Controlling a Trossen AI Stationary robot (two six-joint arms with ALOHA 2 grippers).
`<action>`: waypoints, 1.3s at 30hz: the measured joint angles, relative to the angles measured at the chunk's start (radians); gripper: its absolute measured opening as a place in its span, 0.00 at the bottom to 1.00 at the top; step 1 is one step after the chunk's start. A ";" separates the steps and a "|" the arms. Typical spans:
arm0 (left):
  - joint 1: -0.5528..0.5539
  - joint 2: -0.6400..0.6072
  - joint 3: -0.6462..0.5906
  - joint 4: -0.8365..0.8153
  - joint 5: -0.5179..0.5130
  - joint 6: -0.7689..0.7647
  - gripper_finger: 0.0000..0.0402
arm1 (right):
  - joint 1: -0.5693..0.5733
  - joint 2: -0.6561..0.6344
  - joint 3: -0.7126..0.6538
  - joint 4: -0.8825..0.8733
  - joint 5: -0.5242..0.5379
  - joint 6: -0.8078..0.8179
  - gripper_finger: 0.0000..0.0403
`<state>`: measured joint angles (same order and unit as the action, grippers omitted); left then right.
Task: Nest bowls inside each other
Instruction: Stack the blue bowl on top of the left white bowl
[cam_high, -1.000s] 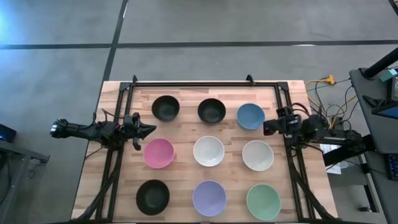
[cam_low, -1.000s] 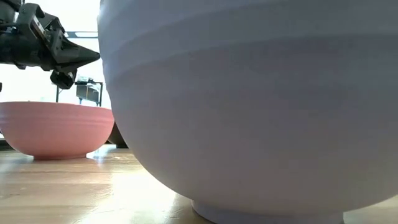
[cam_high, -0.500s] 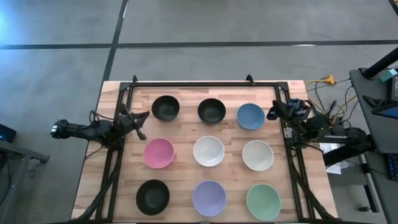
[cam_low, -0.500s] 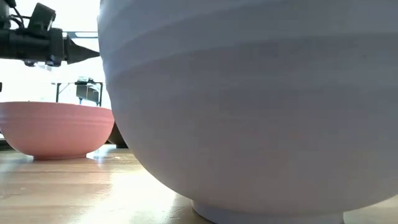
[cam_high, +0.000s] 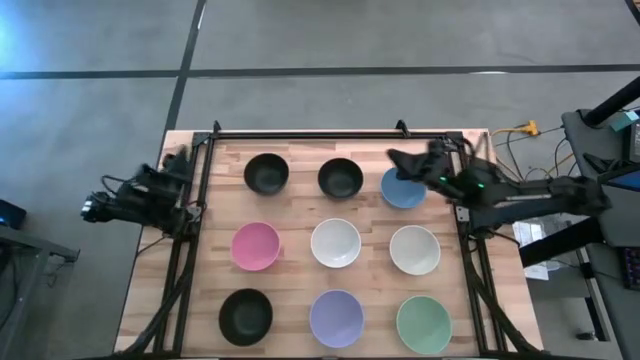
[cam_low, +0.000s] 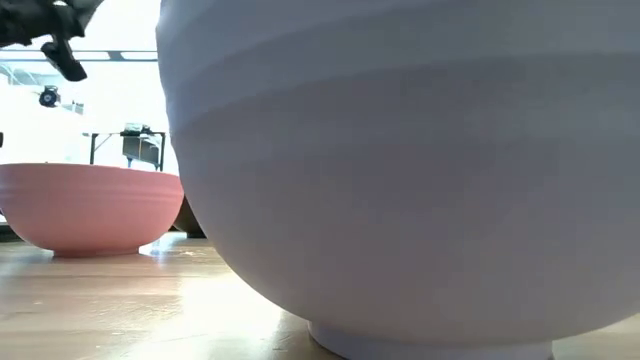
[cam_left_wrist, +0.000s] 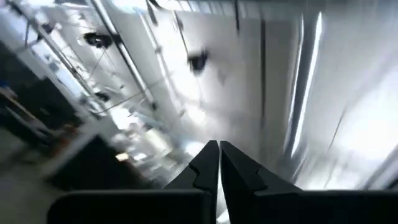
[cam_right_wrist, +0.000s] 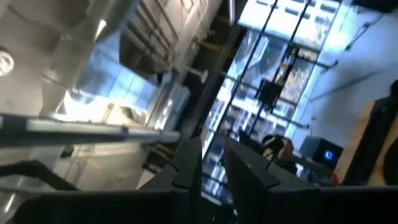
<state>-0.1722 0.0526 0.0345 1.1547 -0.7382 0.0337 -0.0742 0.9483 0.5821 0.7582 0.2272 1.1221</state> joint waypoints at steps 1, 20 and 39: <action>0.000 -0.001 0.000 0.071 -0.002 -0.069 0.00 | 0.000 0.048 0.047 0.001 -0.024 0.000 0.16; 0.001 -0.009 0.039 0.401 -0.031 -0.210 0.00 | -0.083 0.281 0.654 -0.073 -0.513 -0.405 0.16; 0.000 0.622 0.751 -1.200 0.460 -0.729 0.00 | -0.033 0.027 0.742 -1.806 -0.297 -0.470 0.16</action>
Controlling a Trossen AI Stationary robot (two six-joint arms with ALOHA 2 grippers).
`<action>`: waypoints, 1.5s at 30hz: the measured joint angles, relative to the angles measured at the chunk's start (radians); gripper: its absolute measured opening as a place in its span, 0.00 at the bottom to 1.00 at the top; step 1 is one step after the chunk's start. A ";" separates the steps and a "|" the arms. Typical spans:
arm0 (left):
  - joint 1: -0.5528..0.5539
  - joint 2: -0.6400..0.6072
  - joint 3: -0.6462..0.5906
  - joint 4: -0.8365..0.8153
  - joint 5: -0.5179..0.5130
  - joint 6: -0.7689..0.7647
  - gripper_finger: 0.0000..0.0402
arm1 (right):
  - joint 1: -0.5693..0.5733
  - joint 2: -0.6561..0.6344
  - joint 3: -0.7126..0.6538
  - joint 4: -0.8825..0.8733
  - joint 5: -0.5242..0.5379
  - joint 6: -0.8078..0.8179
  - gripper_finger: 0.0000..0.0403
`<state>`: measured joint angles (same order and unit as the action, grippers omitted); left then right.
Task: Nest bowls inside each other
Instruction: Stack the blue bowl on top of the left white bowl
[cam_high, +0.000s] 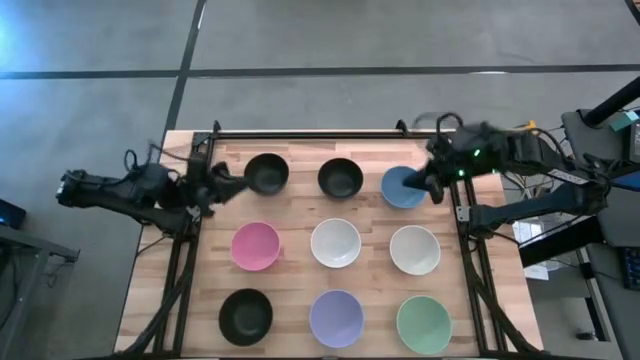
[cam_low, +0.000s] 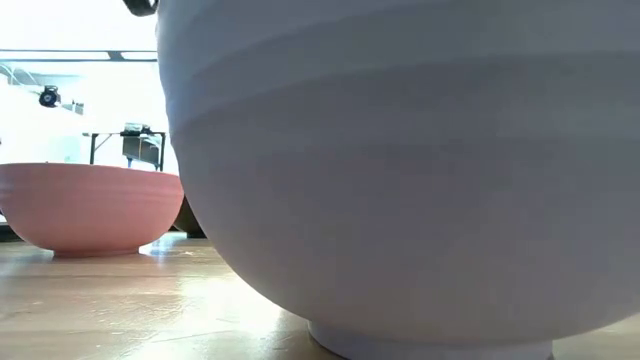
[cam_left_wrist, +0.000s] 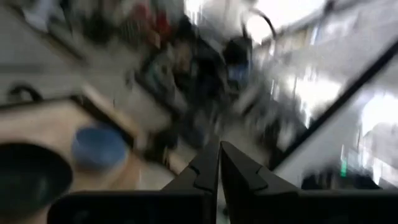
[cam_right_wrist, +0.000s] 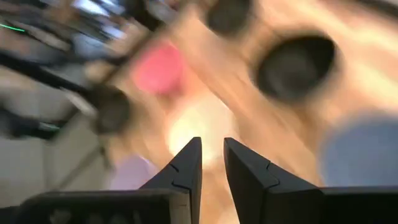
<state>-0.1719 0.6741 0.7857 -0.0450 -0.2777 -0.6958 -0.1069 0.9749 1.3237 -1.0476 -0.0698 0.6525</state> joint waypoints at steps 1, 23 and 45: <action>0.000 0.045 0.056 -0.073 0.047 0.001 0.00 | 0.015 -0.008 -0.016 -0.045 0.008 0.021 0.16; -0.023 0.577 0.542 -1.114 0.225 0.047 0.00 | 0.352 0.038 -0.529 0.472 -0.059 -0.261 0.16; -0.026 0.528 0.534 -1.177 0.221 -0.004 0.00 | -0.099 0.241 -0.504 0.168 0.407 -0.394 0.16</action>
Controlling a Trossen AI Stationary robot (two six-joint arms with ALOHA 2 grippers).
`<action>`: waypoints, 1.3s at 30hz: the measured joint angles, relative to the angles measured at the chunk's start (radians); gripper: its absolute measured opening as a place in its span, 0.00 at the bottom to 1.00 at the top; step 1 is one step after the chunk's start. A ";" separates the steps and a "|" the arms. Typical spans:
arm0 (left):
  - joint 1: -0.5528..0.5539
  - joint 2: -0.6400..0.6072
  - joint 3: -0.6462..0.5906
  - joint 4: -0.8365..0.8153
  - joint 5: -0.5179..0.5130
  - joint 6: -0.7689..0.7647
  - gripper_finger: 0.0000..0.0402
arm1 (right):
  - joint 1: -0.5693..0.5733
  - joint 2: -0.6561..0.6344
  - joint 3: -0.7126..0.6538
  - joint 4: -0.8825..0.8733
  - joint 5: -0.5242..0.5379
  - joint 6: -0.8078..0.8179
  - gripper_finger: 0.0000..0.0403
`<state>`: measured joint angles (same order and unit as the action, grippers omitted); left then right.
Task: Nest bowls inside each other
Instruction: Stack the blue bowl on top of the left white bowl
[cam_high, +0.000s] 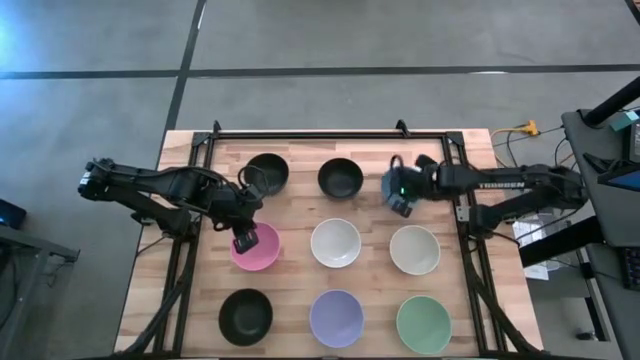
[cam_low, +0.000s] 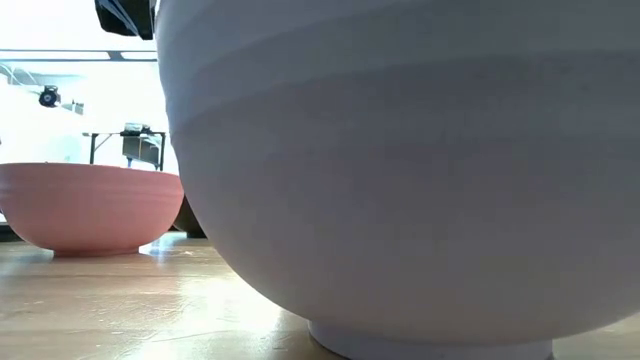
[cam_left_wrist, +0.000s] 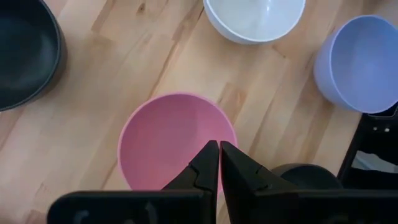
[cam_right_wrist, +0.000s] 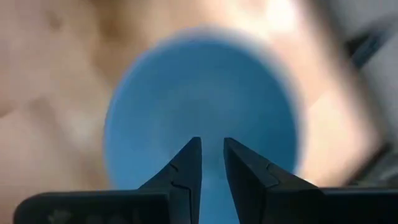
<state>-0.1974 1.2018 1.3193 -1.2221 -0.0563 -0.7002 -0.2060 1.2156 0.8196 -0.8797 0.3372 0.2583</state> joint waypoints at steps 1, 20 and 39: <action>0.000 0.000 0.000 0.000 -0.004 0.000 0.00 | -0.037 -0.008 -0.005 -0.003 -0.095 0.011 0.16; 0.001 0.015 -0.004 0.008 -0.033 0.024 0.00 | -0.139 -0.032 -0.023 0.063 -0.408 -0.147 0.35; 0.000 0.015 -0.024 0.010 -0.058 0.030 0.00 | -0.097 0.024 -0.057 0.077 -0.427 -0.169 0.28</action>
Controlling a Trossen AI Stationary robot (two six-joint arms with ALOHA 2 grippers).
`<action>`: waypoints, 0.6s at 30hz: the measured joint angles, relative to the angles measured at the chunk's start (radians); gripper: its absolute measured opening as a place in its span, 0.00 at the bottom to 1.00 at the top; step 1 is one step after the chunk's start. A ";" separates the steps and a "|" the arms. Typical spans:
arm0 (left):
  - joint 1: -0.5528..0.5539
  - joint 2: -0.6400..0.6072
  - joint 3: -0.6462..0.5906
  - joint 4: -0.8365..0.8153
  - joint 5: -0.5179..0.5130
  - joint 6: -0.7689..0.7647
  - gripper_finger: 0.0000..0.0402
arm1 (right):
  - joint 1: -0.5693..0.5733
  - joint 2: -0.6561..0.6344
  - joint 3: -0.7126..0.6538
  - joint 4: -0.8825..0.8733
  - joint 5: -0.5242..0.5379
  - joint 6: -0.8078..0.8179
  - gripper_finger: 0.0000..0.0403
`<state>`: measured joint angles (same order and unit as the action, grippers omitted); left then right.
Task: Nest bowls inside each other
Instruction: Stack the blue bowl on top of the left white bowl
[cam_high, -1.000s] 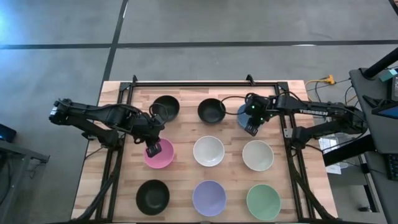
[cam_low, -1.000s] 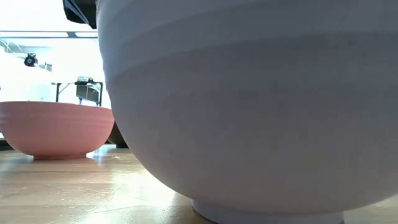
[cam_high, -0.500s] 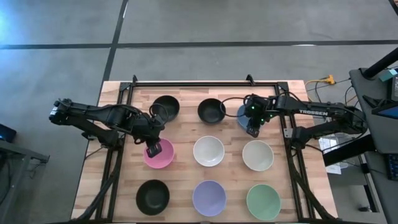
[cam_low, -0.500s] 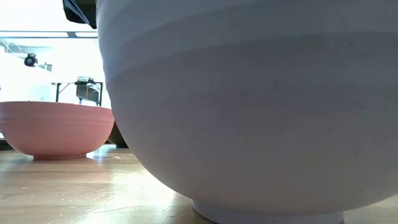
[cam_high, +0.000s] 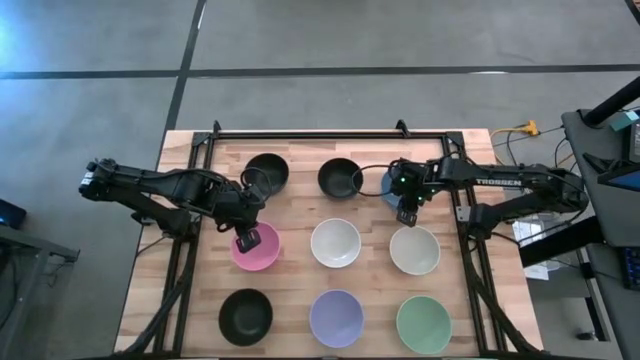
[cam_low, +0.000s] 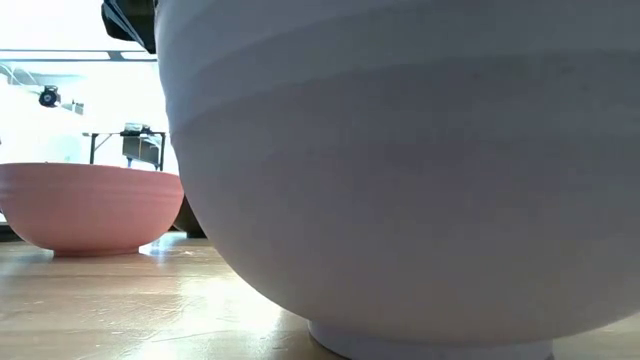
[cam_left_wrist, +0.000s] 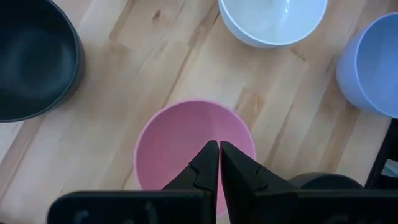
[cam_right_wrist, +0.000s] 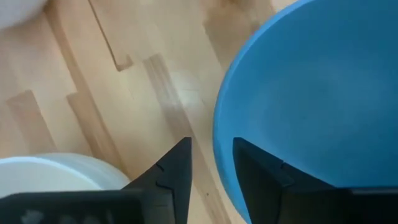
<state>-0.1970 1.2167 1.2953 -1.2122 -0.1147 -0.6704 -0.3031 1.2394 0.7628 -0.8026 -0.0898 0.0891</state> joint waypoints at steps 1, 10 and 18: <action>0.000 0.000 -0.001 0.000 0.000 0.000 0.00 | 0.000 0.016 0.000 0.000 0.000 0.000 0.27; 0.000 0.000 -0.023 0.000 0.005 -0.005 0.00 | 0.000 0.132 0.000 0.002 0.005 0.000 0.12; 0.000 -0.002 -0.026 0.000 0.014 -0.029 0.00 | 0.004 0.044 0.047 -0.014 0.057 -0.003 0.02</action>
<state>-0.1970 1.2148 1.2690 -1.2125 -0.1012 -0.6993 -0.2989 1.2830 0.8093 -0.8162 -0.0324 0.0859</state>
